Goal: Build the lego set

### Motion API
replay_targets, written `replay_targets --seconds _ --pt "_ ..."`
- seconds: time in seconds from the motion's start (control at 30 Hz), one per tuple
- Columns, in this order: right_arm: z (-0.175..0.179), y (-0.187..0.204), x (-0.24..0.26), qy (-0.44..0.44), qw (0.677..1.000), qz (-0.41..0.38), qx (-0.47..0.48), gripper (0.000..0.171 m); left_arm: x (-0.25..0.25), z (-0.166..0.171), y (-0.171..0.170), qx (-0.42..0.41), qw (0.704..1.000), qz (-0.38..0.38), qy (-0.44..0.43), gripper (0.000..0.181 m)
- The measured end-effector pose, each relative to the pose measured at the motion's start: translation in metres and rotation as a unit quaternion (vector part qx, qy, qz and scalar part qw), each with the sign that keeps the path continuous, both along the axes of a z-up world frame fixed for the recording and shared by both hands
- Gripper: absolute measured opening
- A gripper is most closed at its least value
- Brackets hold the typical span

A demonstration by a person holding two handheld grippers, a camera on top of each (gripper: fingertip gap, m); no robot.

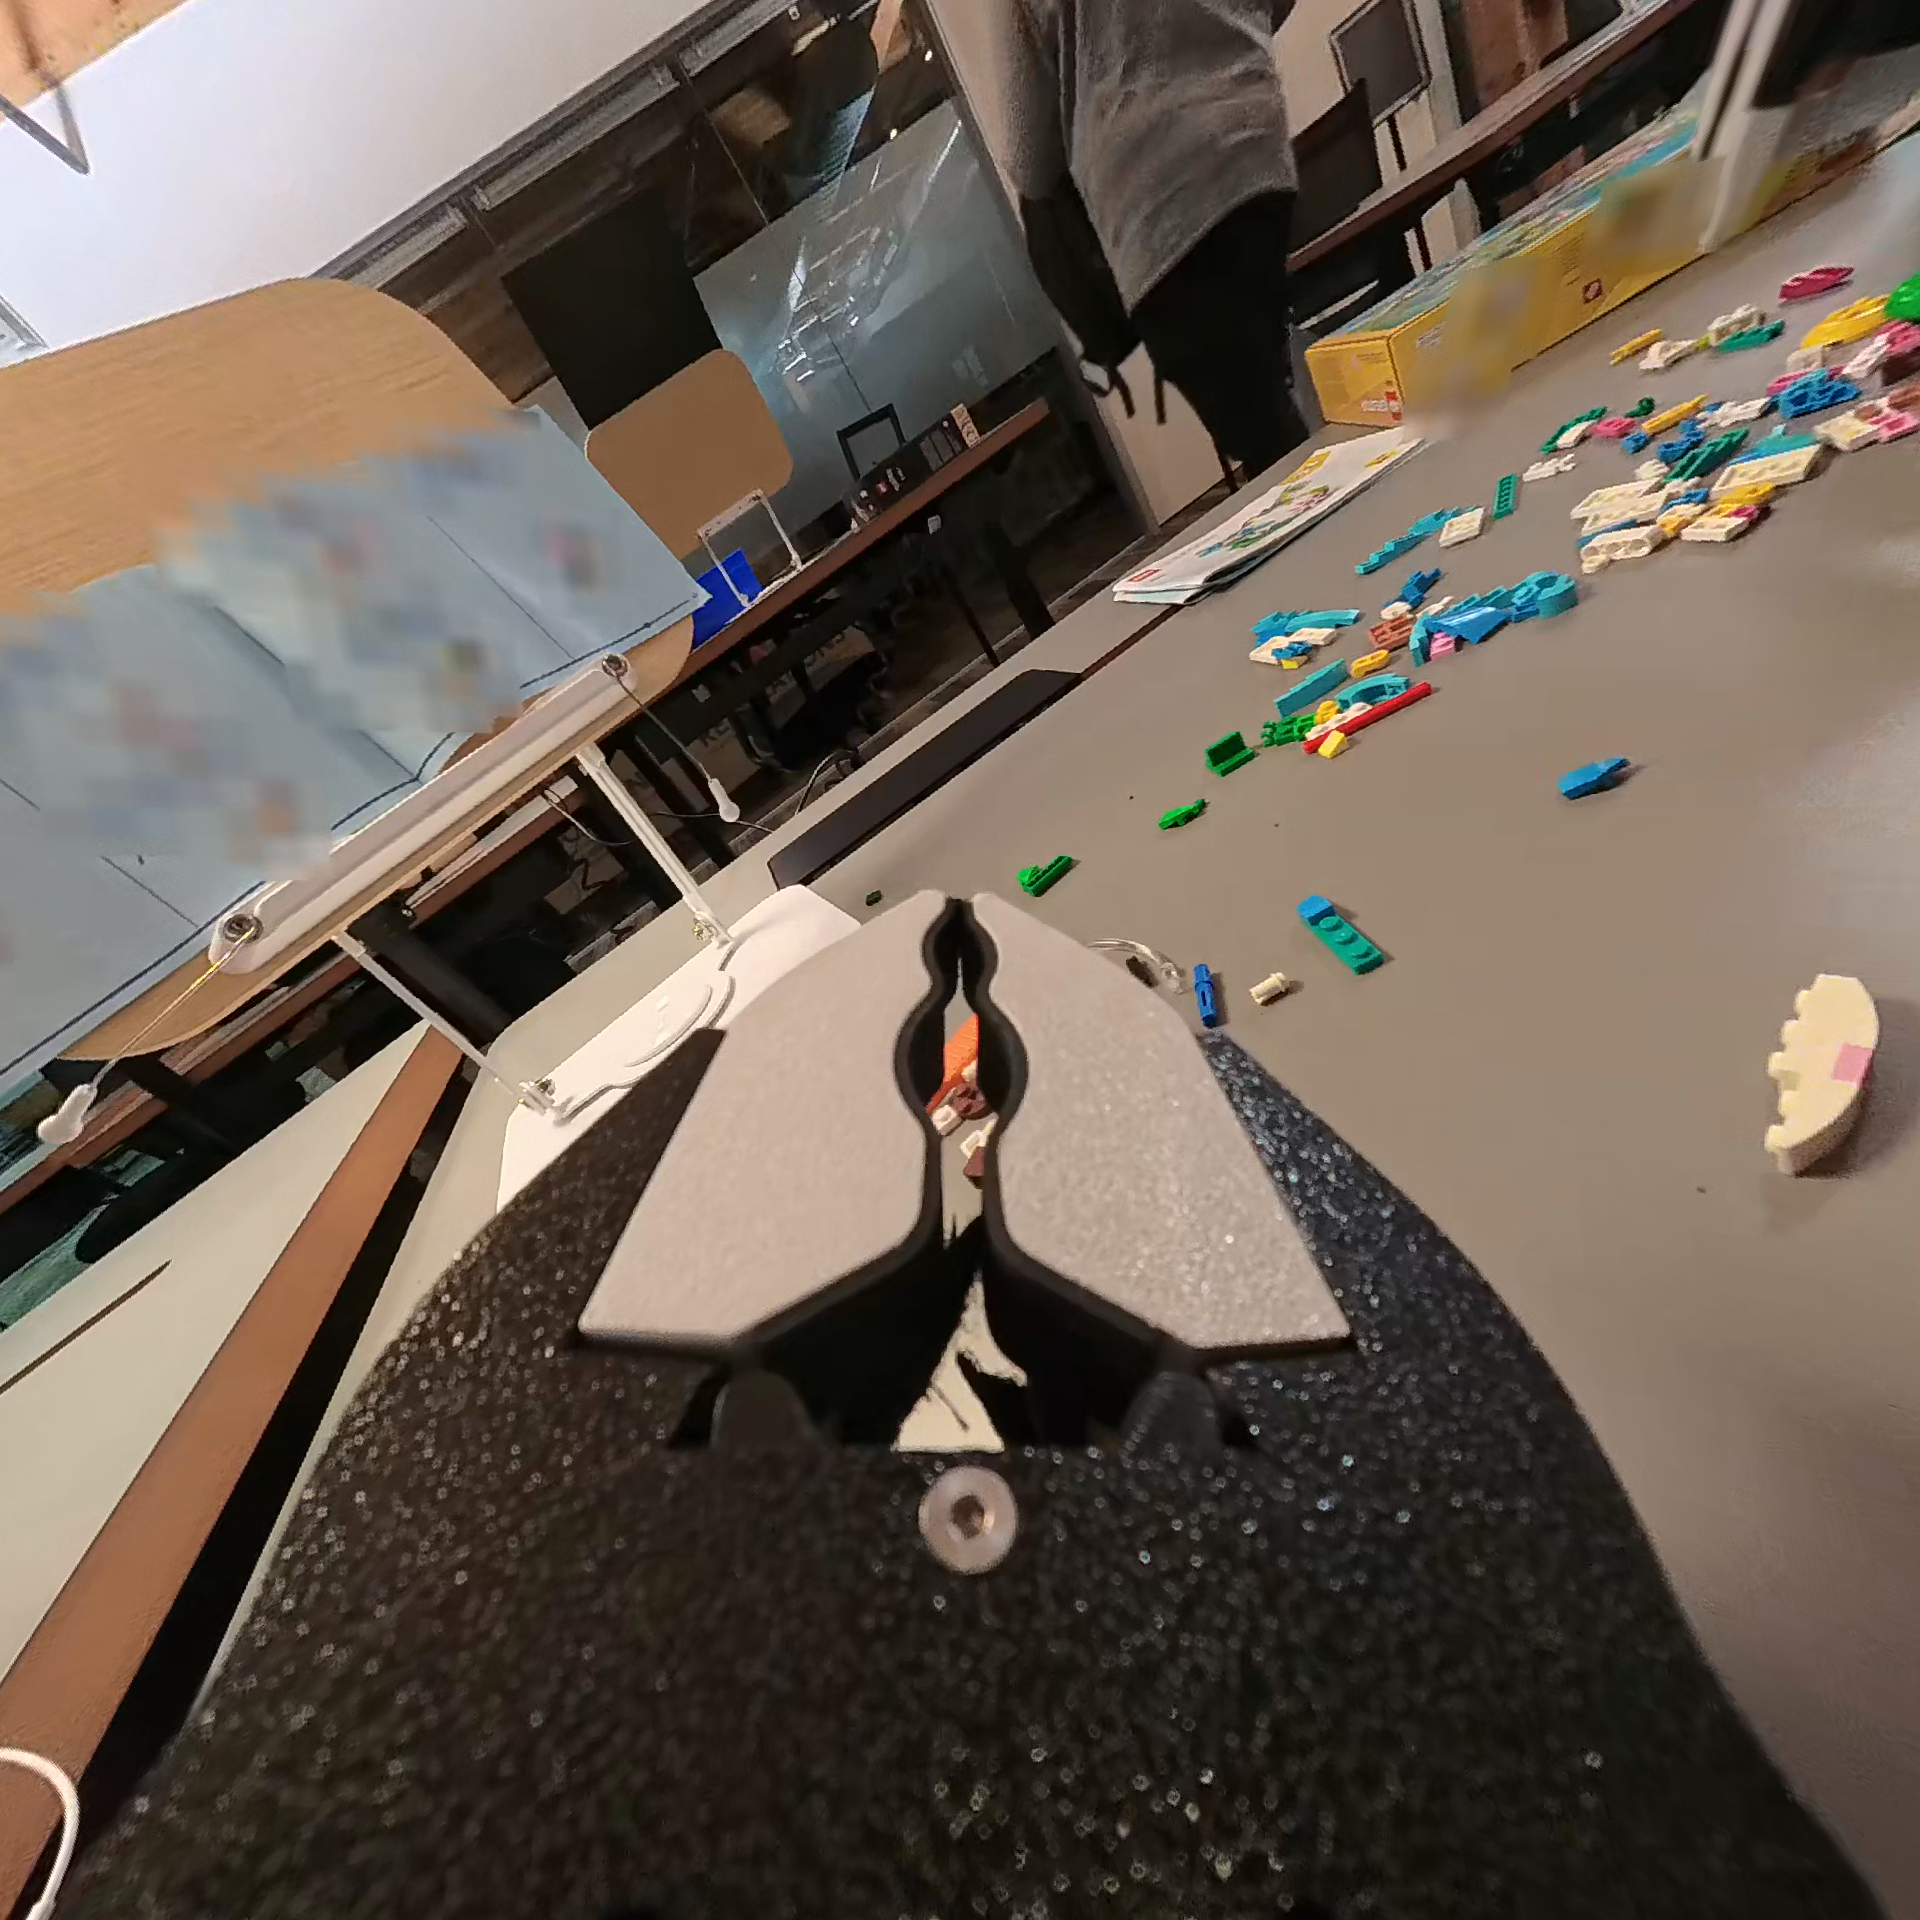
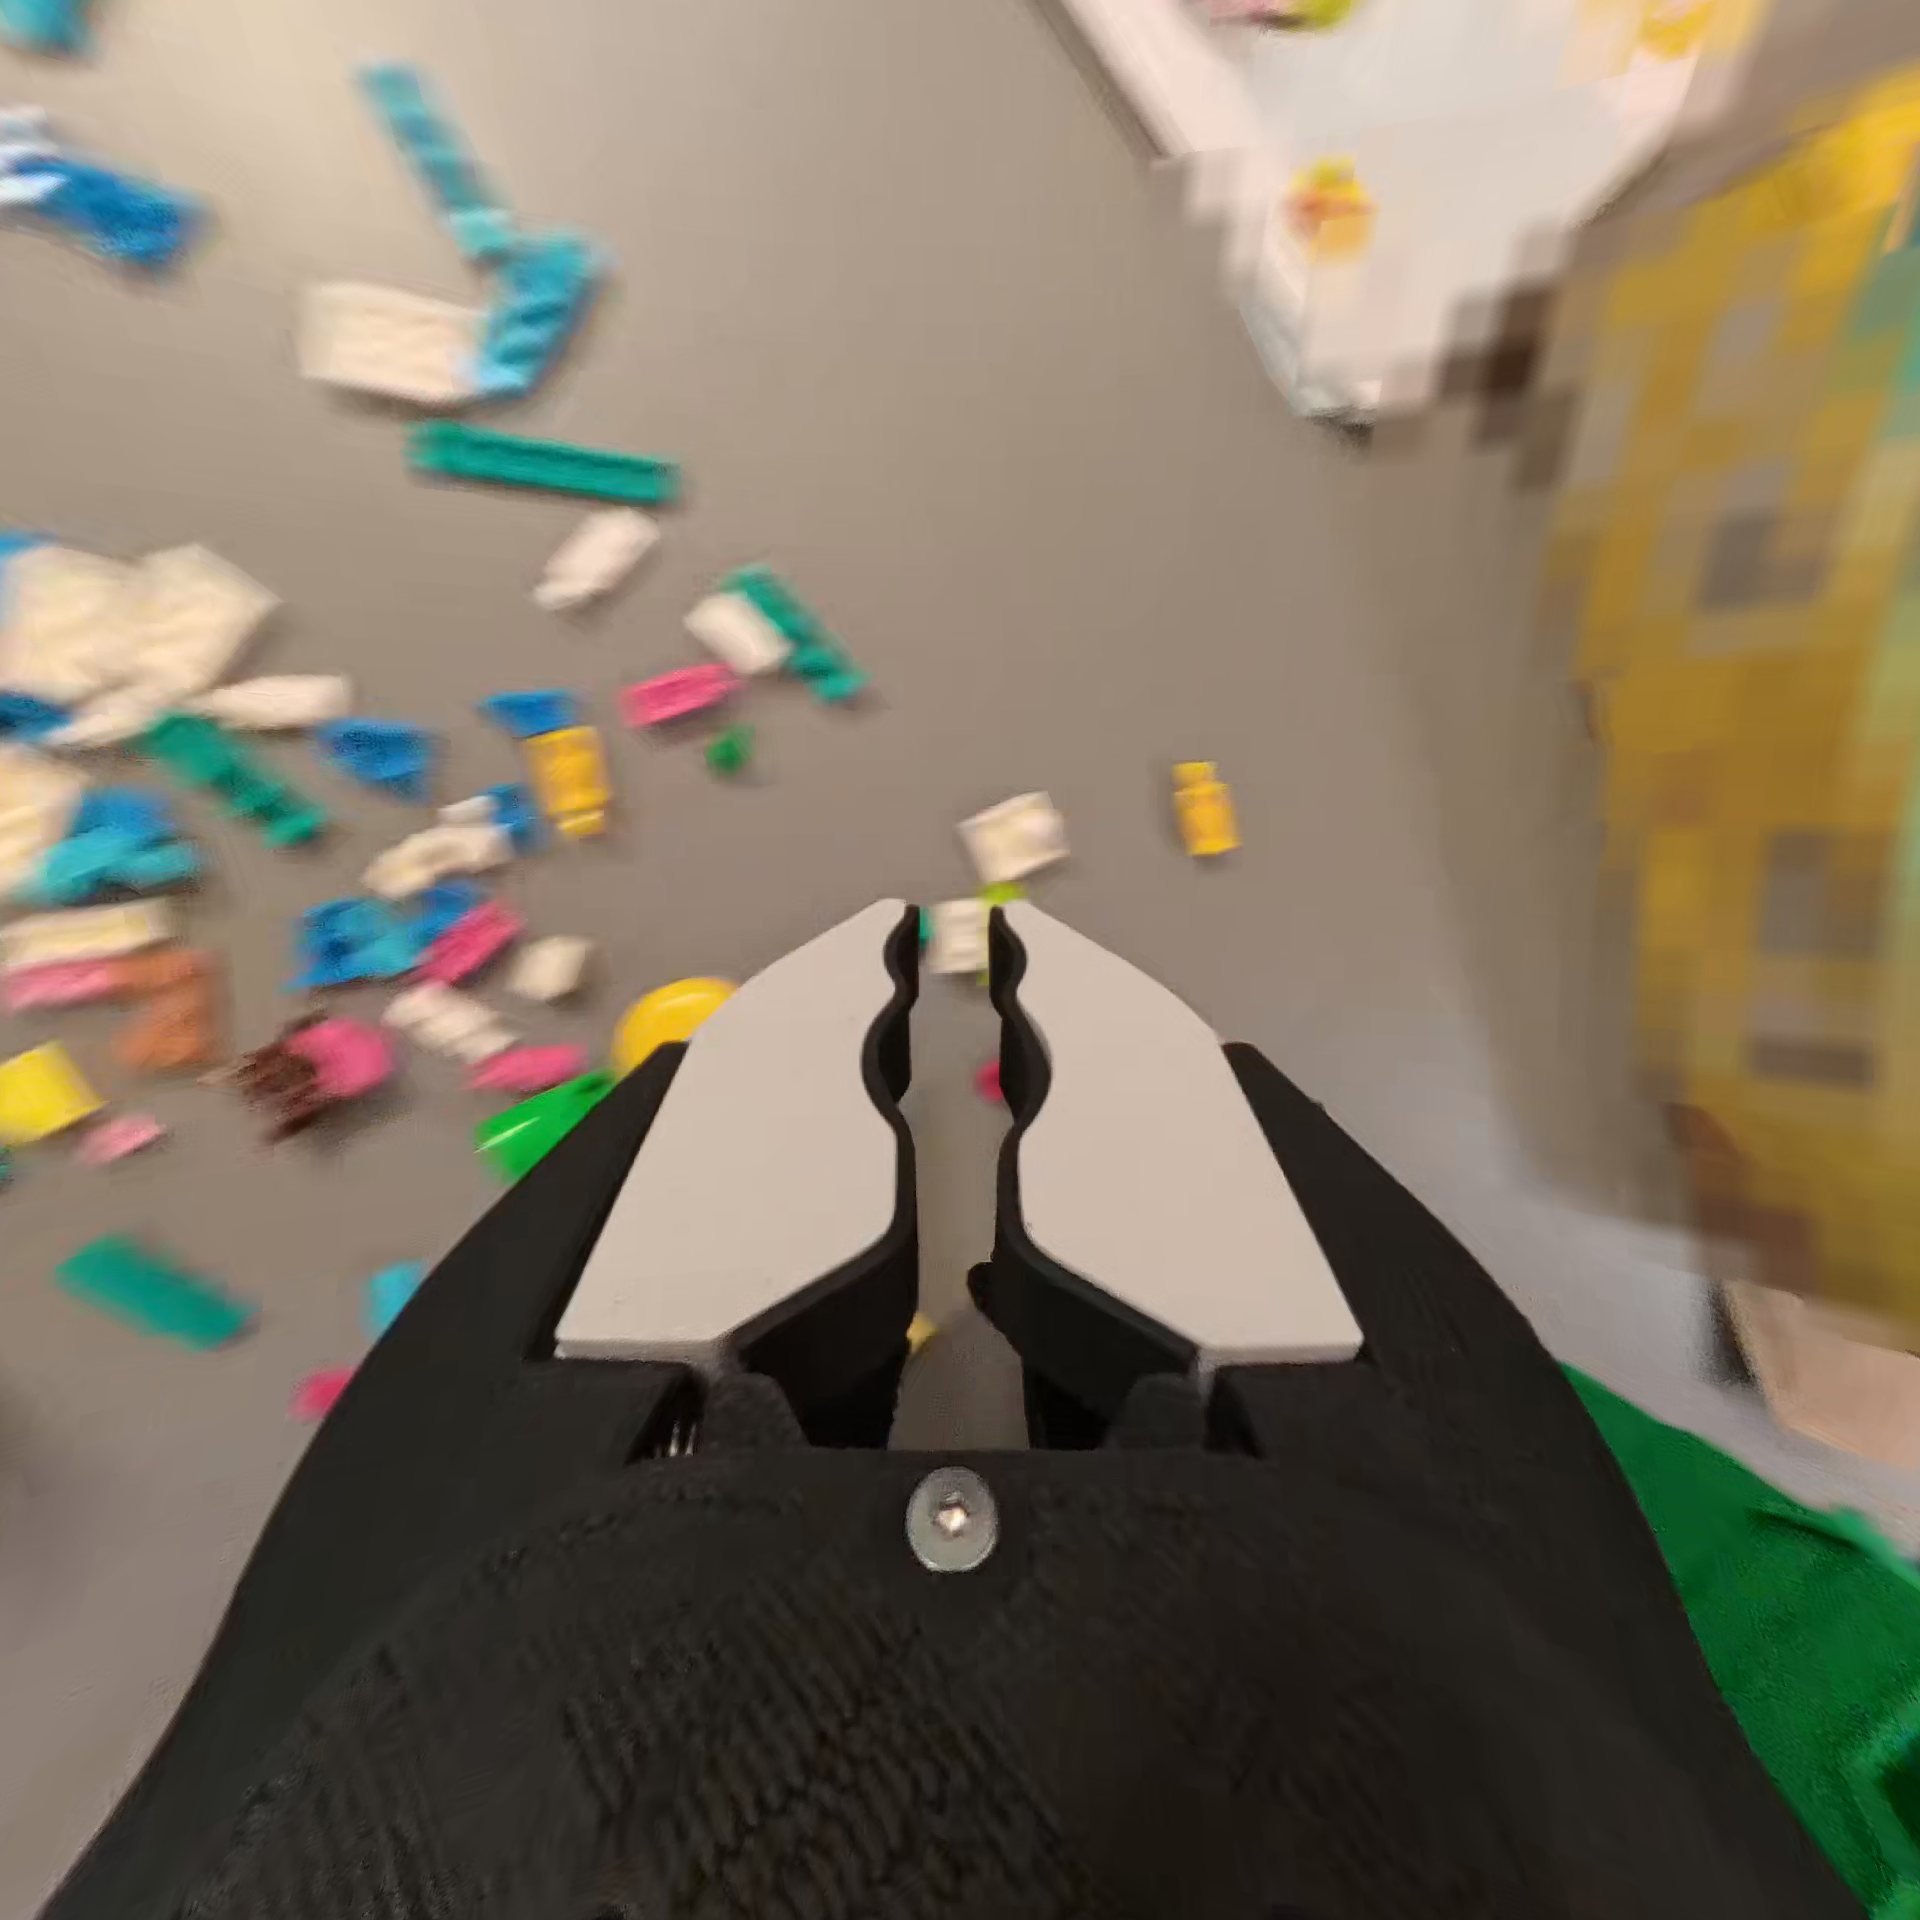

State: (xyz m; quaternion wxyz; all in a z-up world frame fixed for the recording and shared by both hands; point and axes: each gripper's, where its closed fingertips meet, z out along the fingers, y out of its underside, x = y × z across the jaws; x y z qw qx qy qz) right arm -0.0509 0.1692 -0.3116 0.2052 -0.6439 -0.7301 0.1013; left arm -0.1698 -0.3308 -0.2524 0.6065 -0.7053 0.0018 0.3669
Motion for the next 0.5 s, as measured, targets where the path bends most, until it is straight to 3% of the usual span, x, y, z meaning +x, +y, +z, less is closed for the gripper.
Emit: replay_targets --seconds 0.03,0.2,0.5 --pt "-0.003 0.016 -0.006 0.004 1.000 -0.009 0.010 0.011 0.000 -0.001 0.000 -0.003 1.000 0.000 0.002 0.000" --pt "-0.032 0.050 -0.012 -0.059 0.997 0.050 0.017 0.019 -0.001 -0.003 0.000 -0.012 1.000 0.006 0.010 0.000" --pt "-0.044 0.059 -0.016 -0.111 0.988 0.105 -0.021 0.023 -0.008 -0.010 0.005 -0.028 1.000 0.006 -0.009 0.000"
